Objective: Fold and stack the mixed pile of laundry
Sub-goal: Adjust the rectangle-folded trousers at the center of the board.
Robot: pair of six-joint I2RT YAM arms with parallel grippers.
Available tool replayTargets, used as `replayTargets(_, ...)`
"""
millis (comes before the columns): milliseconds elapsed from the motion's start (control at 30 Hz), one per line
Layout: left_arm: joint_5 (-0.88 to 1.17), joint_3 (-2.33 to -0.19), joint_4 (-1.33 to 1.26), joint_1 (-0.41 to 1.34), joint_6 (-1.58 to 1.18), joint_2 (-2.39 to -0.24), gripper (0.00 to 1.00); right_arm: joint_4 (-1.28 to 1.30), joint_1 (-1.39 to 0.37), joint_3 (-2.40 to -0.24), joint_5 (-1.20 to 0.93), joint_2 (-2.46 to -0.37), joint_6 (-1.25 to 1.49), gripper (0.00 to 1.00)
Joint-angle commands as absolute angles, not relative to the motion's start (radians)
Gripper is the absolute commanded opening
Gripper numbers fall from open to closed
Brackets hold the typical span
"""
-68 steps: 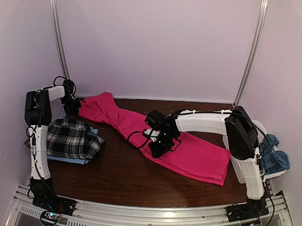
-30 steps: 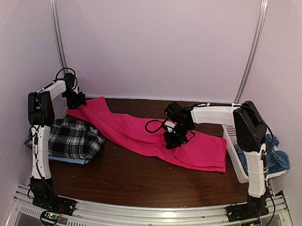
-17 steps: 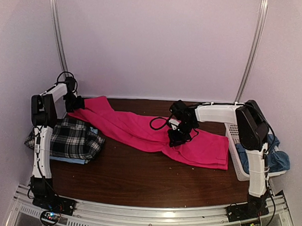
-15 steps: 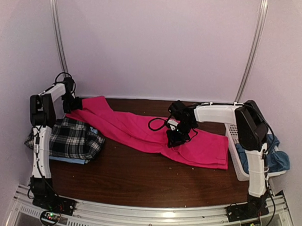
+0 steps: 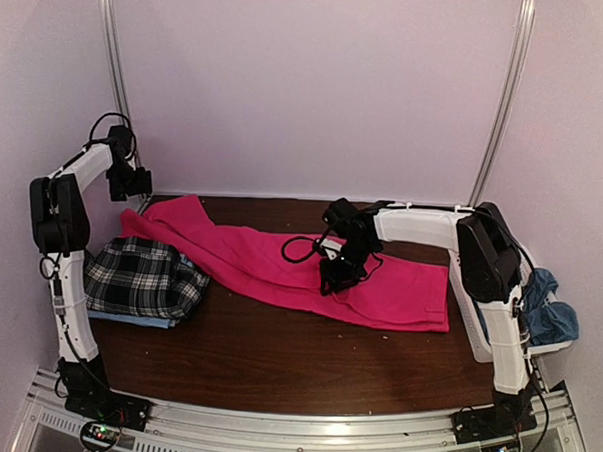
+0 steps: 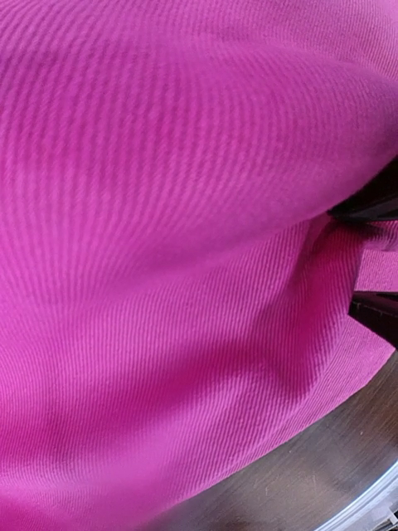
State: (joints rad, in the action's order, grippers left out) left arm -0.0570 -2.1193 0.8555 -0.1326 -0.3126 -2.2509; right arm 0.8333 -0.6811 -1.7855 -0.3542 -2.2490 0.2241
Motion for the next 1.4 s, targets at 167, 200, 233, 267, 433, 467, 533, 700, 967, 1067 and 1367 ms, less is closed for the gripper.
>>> replayTargets(167,0.113,-2.146,0.87,-0.055,-0.24,-2.351,0.56,0.81,-0.681,-1.874,-0.383,-2.155,0.197,0.4)
replayTargets(200,0.113,-2.154,0.882,-0.051,-0.241,-2.369,0.52,0.812,-0.679,-1.894,-0.382,-2.16,0.195,0.4)
replayTargets(233,0.11,-2.153,0.89,-0.044,-0.241,-2.385,0.47,0.811,-0.678,-1.908,-0.378,-2.166,0.197,0.41)
replayTargets(267,0.103,-2.152,0.901,-0.035,-0.239,-2.399,0.43,0.808,-0.677,-1.919,-0.373,-2.171,0.2,0.41)
replayTargets(433,0.021,-2.183,1.023,-0.003,-0.188,-2.492,0.32,0.791,-0.657,-1.941,-0.343,-2.199,0.243,0.41)
replayTargets(467,0.016,-2.186,1.037,-0.003,-0.183,-2.51,0.29,0.787,-0.655,-1.939,-0.337,-2.199,0.251,0.41)
replayTargets(533,-0.032,-2.193,1.044,-0.003,-0.178,-2.539,0.27,0.784,-0.652,-1.93,-0.315,-2.209,0.26,0.41)
replayTargets(700,-0.002,-2.334,1.019,0.027,-0.197,-2.652,0.29,0.858,-0.644,-1.915,-0.29,-2.268,0.247,0.4)
replayTargets(967,0.211,-2.402,0.666,0.01,-0.379,-2.689,0.4,0.765,-0.651,-1.789,-0.432,-2.229,0.243,0.42)
replayTargets(1067,0.234,-2.445,0.553,-0.019,-0.489,-2.681,0.55,0.746,-0.653,-1.831,-0.471,-2.228,0.22,0.44)
replayTargets(1367,0.14,-2.312,0.686,0.025,-0.421,-2.372,0.63,0.787,-0.652,-1.744,-0.376,-2.053,0.146,0.52)
